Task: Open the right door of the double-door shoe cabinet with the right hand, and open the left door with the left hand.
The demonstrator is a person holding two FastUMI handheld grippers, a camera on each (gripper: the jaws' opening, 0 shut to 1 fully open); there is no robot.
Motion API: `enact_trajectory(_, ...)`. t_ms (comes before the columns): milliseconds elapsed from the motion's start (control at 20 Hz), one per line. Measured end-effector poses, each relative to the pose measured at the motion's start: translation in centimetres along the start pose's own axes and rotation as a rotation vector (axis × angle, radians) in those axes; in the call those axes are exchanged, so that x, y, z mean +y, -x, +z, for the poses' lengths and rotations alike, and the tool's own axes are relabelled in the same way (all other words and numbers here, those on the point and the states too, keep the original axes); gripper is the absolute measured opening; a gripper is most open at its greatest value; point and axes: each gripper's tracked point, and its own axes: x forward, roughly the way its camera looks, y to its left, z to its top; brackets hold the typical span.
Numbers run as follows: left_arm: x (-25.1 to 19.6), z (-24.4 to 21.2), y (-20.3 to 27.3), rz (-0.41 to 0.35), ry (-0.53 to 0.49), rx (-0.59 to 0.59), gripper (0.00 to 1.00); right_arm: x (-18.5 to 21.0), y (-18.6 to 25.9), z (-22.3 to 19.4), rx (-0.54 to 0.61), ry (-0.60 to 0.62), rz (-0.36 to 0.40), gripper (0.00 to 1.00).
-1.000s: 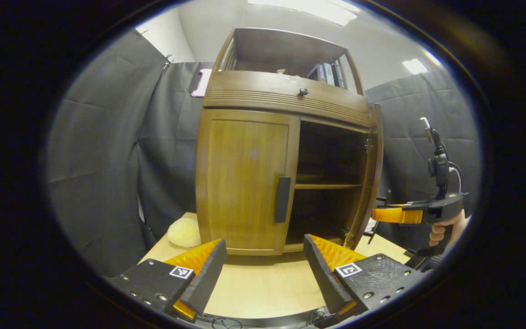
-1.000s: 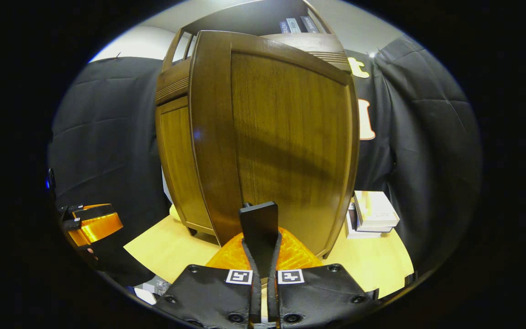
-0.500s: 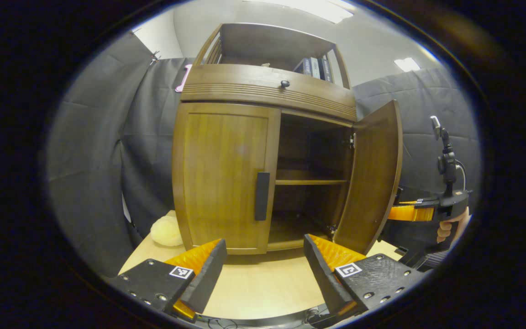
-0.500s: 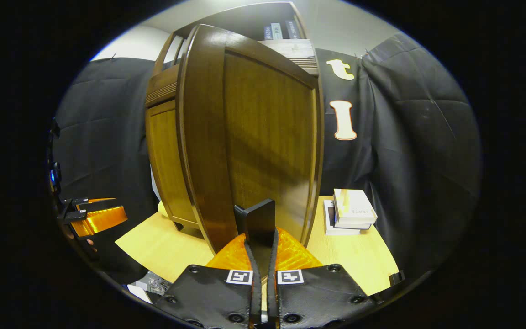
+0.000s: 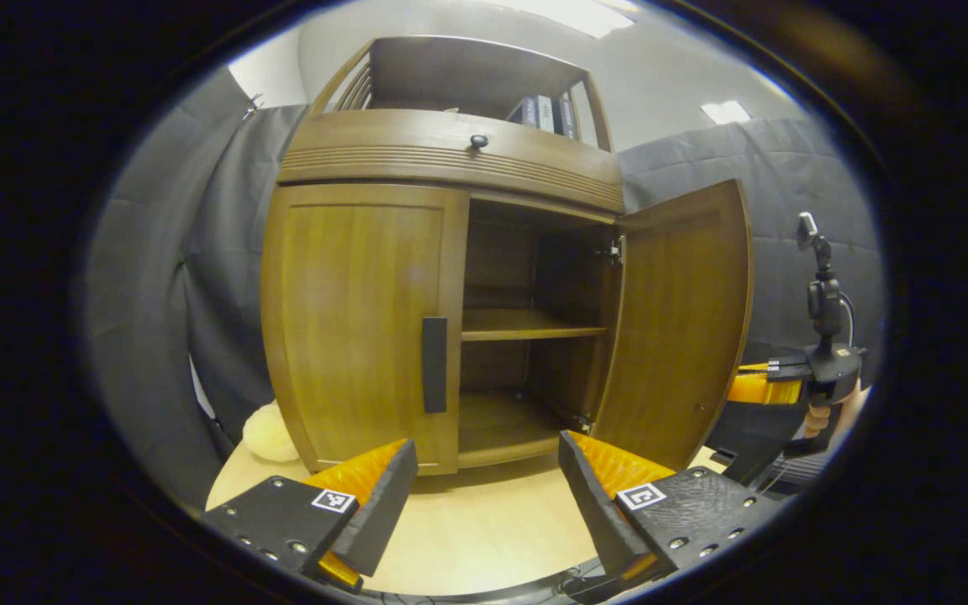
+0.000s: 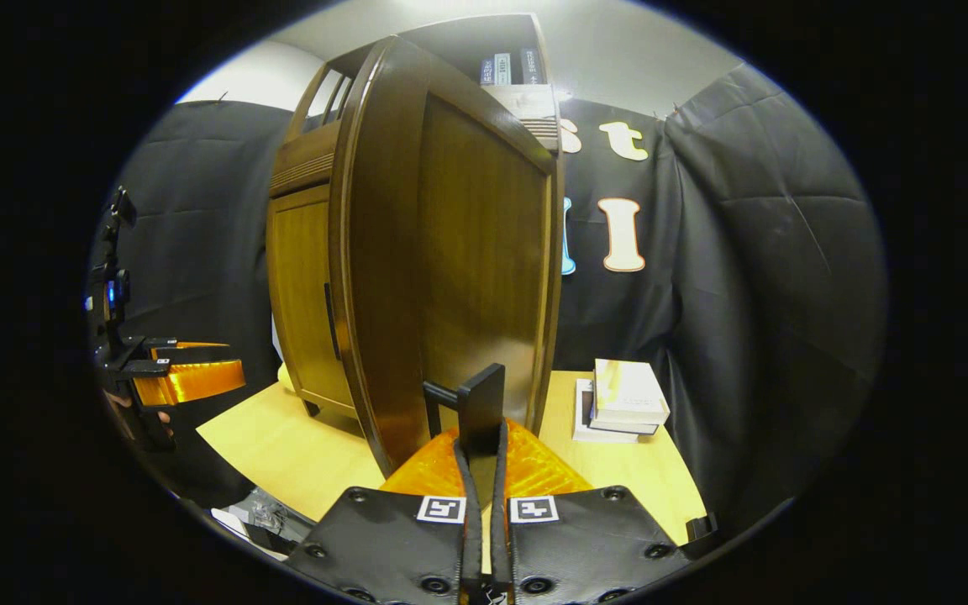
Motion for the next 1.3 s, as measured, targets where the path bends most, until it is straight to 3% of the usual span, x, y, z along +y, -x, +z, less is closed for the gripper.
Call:
enact_trajectory(250, -0.4, -0.1, -0.6, -0.015, 0.012, 0.005, 0.99, -2.4, 0.4, -0.3, -0.018, -0.022, -0.069, 0.02)
enact_trajectory(300, -0.4, 0.0, -0.6, -0.016, 0.014, 0.008, 0.99, -3.0, 0.4, -0.3, -0.024, -0.020, -0.079, 0.05)
enact_trajectory(550, -0.7, 0.1, -1.3, -0.021, 0.033, 0.026, 0.99, -4.6, 0.6, 0.0, -0.041, -0.011, -0.077, 0.04)
enact_trajectory(850, -1.2, 1.9, -2.1, -0.019, 0.096, -0.020, 0.99, -4.8, 1.3, -0.2, -0.048, -0.009, -0.089, 0.05)
enact_trajectory(1100, -0.7, 1.2, -1.4, -0.008, 0.084, -0.023, 0.99, -4.9, 3.3, -0.9, -0.027, -0.003, -0.127, 0.04)
enact_trajectory(1300, 0.0, 0.3, -0.6, 0.010, 0.087, -0.024, 0.99, -2.7, 5.9, -0.7, -0.023, -0.042, -0.152, 0.05)
